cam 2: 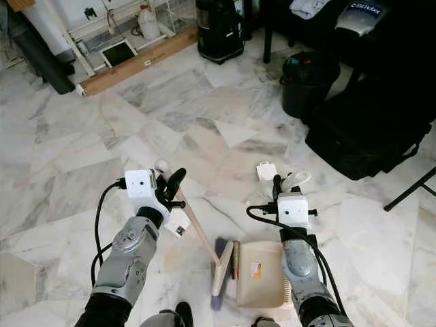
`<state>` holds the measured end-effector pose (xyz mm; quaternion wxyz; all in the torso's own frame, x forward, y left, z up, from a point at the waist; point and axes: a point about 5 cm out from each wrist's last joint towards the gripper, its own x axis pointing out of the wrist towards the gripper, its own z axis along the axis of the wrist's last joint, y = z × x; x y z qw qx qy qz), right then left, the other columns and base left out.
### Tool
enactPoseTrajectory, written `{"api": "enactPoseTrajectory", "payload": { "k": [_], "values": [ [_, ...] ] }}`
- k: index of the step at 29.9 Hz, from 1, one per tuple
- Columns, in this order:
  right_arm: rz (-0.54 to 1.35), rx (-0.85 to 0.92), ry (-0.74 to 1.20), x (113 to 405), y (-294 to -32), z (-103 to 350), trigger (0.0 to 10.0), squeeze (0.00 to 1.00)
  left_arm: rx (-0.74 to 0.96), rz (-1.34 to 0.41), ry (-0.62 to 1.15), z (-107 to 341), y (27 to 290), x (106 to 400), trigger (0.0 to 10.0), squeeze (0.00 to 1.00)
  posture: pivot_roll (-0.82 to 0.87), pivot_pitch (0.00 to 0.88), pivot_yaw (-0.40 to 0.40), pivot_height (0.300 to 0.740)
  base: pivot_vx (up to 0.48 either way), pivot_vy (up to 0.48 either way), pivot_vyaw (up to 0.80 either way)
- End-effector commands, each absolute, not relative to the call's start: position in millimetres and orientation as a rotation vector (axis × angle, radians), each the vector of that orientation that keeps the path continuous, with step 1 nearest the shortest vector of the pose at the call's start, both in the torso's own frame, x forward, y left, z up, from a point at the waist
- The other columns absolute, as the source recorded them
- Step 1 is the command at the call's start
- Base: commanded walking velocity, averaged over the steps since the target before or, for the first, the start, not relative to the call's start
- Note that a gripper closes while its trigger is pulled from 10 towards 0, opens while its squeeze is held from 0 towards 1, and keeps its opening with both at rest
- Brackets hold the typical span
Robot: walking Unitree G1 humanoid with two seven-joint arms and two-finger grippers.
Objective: Sweep floor
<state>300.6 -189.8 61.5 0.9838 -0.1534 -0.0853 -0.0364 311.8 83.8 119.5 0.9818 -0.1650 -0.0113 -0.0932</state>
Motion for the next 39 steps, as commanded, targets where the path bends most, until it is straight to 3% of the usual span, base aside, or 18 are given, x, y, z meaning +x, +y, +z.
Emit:
{"api": "enactPoseTrajectory", "payload": {
  "k": [1,9,26,32,39],
  "values": [
    [-0.046,-0.352,0.035,280.4,-191.1,23.9,10.0,0.00,-0.478,-0.227,0.021,115.3,73.2,306.1,10.0,0.00,0.11,0.266,0.129,0.740,0.000,0.000,0.00],
    [-0.083,-0.364,0.010,287.3,-194.0,31.4,10.0,0.00,-0.542,-0.322,0.008,132.3,78.1,298.7,10.0,0.00,0.12,0.262,0.136,0.740,0.000,0.000,0.00],
    [-0.163,-0.313,-0.030,305.0,-197.4,49.2,10.0,0.00,-0.487,-0.417,0.041,141.1,85.8,293.0,10.0,0.00,0.14,0.218,0.155,0.740,0.000,0.000,0.00],
    [-0.215,-0.133,-0.073,316.1,-197.1,63.0,10.0,0.00,-0.429,-0.353,-0.082,167.9,112.4,298.7,10.0,0.00,0.15,0.170,0.174,0.740,0.000,0.000,0.00],
    [-0.227,-0.118,-0.075,320.0,-193.3,65.7,10.0,0.00,-0.434,-0.383,-0.140,189.5,126.2,296.2,10.0,0.00,0.16,0.140,0.185,0.740,0.000,0.000,0.00]
  ]
}}
